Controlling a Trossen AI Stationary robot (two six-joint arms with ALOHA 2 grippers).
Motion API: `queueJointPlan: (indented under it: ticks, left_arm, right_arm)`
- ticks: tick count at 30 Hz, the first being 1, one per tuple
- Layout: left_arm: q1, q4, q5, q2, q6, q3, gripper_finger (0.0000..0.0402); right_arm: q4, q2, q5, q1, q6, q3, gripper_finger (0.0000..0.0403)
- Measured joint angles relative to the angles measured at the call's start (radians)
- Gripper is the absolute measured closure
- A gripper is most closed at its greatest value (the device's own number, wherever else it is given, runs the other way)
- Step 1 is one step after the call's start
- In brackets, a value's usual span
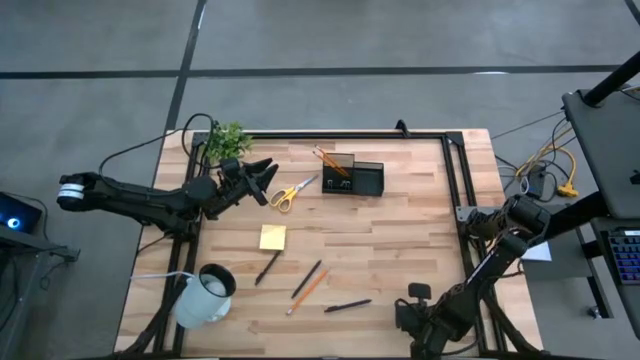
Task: Pick and place office supplies into organizer
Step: Put the eraser into the desk organizer
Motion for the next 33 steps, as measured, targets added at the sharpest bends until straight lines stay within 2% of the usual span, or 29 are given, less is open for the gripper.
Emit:
queueJointPlan:
  ticks: [11,33]
  left_arm:
    - [0.000,0.000,0.000,0.000,0.000,0.000,0.0244]
    - [0.000,0.000,0.000,0.000,0.001,0.000,0.0244]
  right_arm:
    - [0.000,-0.023,0.036,-0.087,-0.111,-0.001,0.0349]
    - [0.014,-0.071,0.115,-0.389,-0.461,-0.003,0.0349]
